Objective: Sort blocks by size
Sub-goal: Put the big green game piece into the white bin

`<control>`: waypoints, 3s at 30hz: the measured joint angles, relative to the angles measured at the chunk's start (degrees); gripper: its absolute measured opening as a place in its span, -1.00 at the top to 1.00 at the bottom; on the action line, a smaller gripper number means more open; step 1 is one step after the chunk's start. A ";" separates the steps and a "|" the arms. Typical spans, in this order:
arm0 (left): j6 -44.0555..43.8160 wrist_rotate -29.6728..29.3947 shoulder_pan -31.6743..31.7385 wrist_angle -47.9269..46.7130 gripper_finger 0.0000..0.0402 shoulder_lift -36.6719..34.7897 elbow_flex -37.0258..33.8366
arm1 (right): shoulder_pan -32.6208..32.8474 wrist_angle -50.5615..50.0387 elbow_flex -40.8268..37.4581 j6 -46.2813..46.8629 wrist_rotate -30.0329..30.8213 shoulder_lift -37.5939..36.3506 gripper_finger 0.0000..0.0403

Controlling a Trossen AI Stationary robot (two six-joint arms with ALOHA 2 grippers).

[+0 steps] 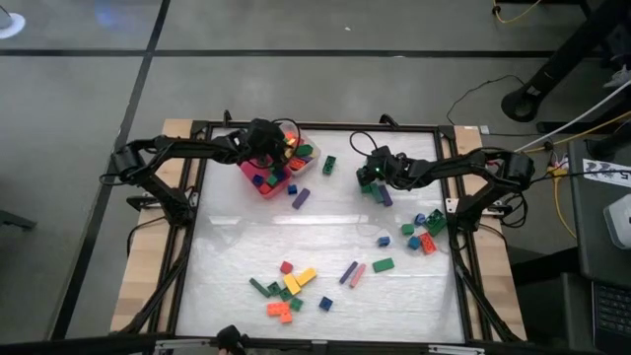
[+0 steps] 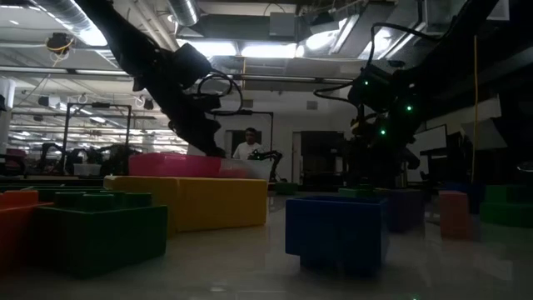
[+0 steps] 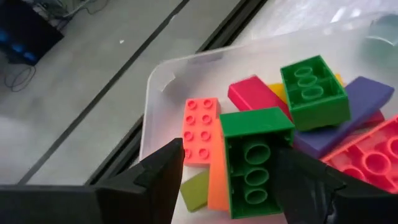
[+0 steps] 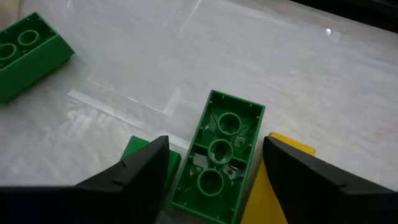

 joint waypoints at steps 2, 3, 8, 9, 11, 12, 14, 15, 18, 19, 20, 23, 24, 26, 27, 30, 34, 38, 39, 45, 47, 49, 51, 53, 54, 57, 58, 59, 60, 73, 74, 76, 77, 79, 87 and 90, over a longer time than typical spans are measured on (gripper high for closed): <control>-0.17 0.09 -0.28 -1.45 -0.06 -0.45 0.00 | 0.00 -0.03 0.00 -0.01 0.00 0.00 -0.30; 0.16 0.09 -0.28 -2.59 -0.06 -0.82 0.00 | 0.00 -0.03 0.00 -0.02 -0.01 0.00 -0.30; -0.39 0.11 -0.61 -7.98 -0.06 -3.16 0.00 | 0.00 -0.07 0.00 -0.04 -0.02 0.00 -0.30; -0.85 0.11 -0.63 -8.71 -0.06 -3.55 0.00 | 0.00 -0.05 0.00 -0.04 -0.02 0.00 -0.30; -2.29 0.20 -0.74 -9.88 -0.06 -4.35 0.00 | 0.00 -0.07 0.00 -0.04 -0.04 0.00 -0.30; -2.90 0.28 -0.74 -10.58 -0.06 -4.73 0.00 | 0.00 -0.07 0.00 -0.04 -0.15 0.00 -0.30; -4.38 0.48 -0.74 -11.78 -0.06 -5.63 0.00 | 0.00 -0.03 0.00 -0.04 -0.99 0.00 -0.30; -5.22 0.57 -0.74 -12.54 -0.06 -6.14 0.00 | 0.00 0.00 0.00 -0.04 -1.24 0.00 -0.30; -8.02 0.61 -0.74 -14.34 -0.06 -7.63 0.00 | 0.00 0.02 0.00 -0.04 -1.50 -0.02 -0.30; -8.79 0.58 -0.74 -15.01 -0.06 -8.09 0.00 | 0.00 0.04 0.00 -0.04 -1.49 -0.02 -0.30; -9.87 0.67 -0.74 -15.31 -0.06 -8.39 0.00 | 0.00 0.04 0.00 -0.04 -1.49 -0.02 -0.30; -12.50 0.83 -0.74 -16.52 -0.06 -9.28 0.00 | 0.00 0.04 0.00 -0.03 -1.53 -0.02 -0.30; -12.88 0.93 -0.74 -16.86 -0.06 -9.53 0.00 | 0.00 0.05 0.00 -0.03 -1.51 -0.02 -0.30; -13.05 1.21 -0.74 -17.77 -0.06 -9.77 0.00 | 0.00 0.08 0.00 0.00 -1.57 -0.02 -0.30; -13.16 1.66 -0.74 -17.93 -0.06 -9.94 0.00 | 0.00 0.08 0.00 0.03 -1.63 -0.02 -0.30; -14.51 3.32 -0.74 -17.62 -0.06 -10.00 0.00 | 0.00 0.13 0.00 0.04 -1.68 -0.02 -0.30; -17.27 5.51 -1.01 -17.36 -0.06 -10.00 0.00 | 0.00 0.18 0.00 0.04 -1.61 0.02 -0.30; -17.61 6.64 -1.64 -17.36 -0.06 -10.00 0.00 | 0.02 -0.03 0.00 0.03 -0.14 0.22 -0.28; -17.63 6.66 -1.84 -17.36 -0.06 -10.00 0.00 | 0.02 -0.23 0.00 0.04 0.48 0.22 -0.26; -17.64 6.69 -3.41 -17.34 -0.06 -10.00 0.00 | 0.00 -0.37 0.00 0.02 0.67 0.24 0.04; -17.64 6.70 -4.12 -17.34 -0.06 -10.00 0.00 | 0.00 -0.41 0.00 0.00 0.05 0.24 0.19; -17.66 6.71 -4.87 -17.34 -0.06 -10.00 0.00 | 0.00 -0.29 0.02 -0.09 -0.51 0.24 0.32; -17.66 6.71 -5.71 -17.34 -0.06 -10.00 0.00 | 0.00 -0.08 0.07 -0.17 -0.76 0.22 0.38; -17.66 6.71 -6.62 -17.34 -0.06 -10.00 0.00 | 0.00 0.20 0.07 -0.17 -1.09 0.22 0.38; -17.66 6.71 -7.10 -17.34 -0.06 -10.00 0.00 | 0.00 0.56 0.07 -0.34 -1.40 0.23 0.38; -17.66 6.71 -8.52 -17.34 -0.06 -10.00 0.00 | -0.02 2.83 0.05 -0.61 -3.73 0.28 0.37; -17.66 6.71 -8.97 -17.34 -0.06 -10.00 0.00 | 0.00 3.11 0.27 -0.65 -4.98 0.28 0.33; -17.67 6.71 -9.45 -17.34 -0.06 -10.00 0.00 | 0.00 2.94 0.92 -0.62 -5.95 0.28 0.30; -17.73 6.71 -9.90 -17.34 -0.06 -10.00 0.00 | 0.00 2.97 1.78 -0.61 -6.79 0.28 0.27; -20.24 6.82 -16.02 -17.33 -0.06 -10.00 0.00 | 0.02 15.86 14.08 -9.68 -11.49 1.58 0.29; -20.24 6.82 -16.41 -17.31 -0.06 -10.00 0.00 | 0.01 17.29 14.86 -10.12 -12.27 2.21 0.29; -20.24 6.82 -17.13 -17.29 -0.06 -10.00 0.00 | 0.00 19.73 16.45 -11.13 -13.37 4.00 0.28; -20.24 6.82 -17.47 -17.27 -0.06 -10.00 0.00 | 0.00 20.72 17.33 -11.21 -14.09 5.11 0.28; -20.25 6.80 -18.09 -17.23 -0.06 -10.00 0.00 | 0.02 22.79 19.27 -11.25 -15.56 7.80 0.28; -20.54 6.82 -21.21 -17.29 -0.06 -10.00 0.00 | 0.02 23.32 29.55 -11.29 -18.67 18.79 0.27; -18.29 6.82 -22.60 -17.45 -0.06 -10.00 0.00 | 0.02 21.54 32.71 -11.73 -20.63 20.97 0.27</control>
